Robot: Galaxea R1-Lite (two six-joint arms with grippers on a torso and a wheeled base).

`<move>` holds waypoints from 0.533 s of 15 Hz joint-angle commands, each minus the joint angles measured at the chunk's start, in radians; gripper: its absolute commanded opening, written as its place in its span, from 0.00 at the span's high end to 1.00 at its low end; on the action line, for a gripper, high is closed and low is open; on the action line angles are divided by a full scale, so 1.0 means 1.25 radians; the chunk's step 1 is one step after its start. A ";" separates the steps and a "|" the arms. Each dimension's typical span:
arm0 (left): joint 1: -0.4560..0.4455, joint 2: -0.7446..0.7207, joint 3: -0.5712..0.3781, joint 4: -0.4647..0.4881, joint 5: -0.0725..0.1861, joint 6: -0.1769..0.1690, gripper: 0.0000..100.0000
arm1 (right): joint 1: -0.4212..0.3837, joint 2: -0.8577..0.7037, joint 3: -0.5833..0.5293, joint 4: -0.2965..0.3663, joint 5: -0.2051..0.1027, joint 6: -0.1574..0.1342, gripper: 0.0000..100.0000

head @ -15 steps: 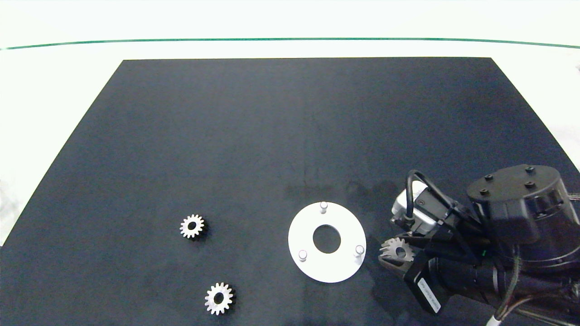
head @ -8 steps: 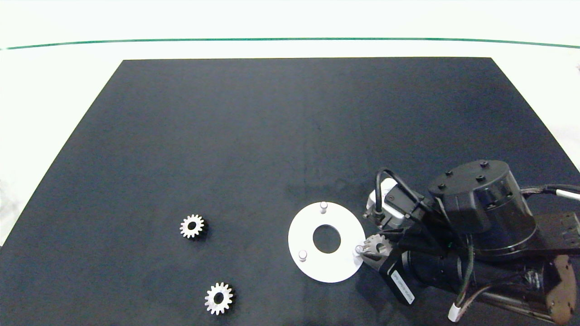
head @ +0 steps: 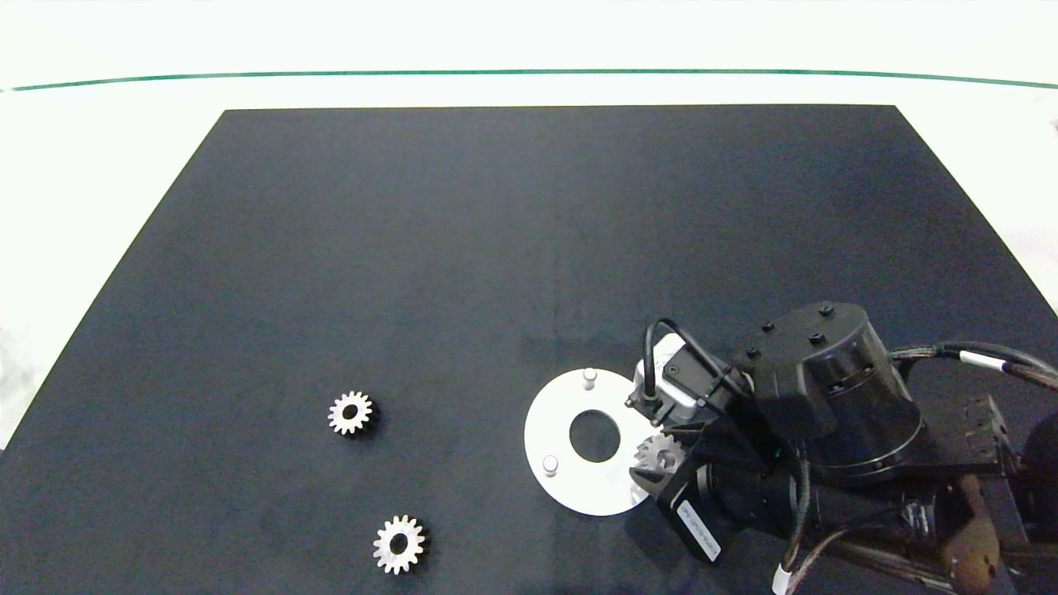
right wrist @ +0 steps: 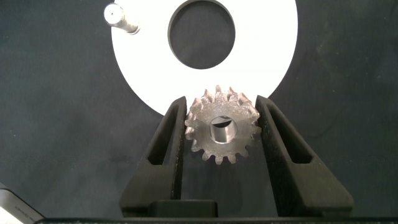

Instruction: Install three planetary gears onto the carrier pins

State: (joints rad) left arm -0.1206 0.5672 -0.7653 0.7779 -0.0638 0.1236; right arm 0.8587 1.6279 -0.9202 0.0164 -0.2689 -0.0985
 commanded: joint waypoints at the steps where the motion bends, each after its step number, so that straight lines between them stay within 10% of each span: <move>1: -0.003 -0.012 0.004 0.004 0.000 0.001 0.00 | -0.002 0.016 0.000 0.000 -0.001 0.000 0.75; 8: -0.003 -0.013 0.004 0.004 0.000 0.001 0.00 | -0.022 0.012 -0.004 0.002 -0.018 -0.002 0.75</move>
State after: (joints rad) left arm -0.1236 0.5509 -0.7611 0.7779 -0.0643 0.1234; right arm 0.8340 1.6423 -0.9255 0.0211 -0.2881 -0.0996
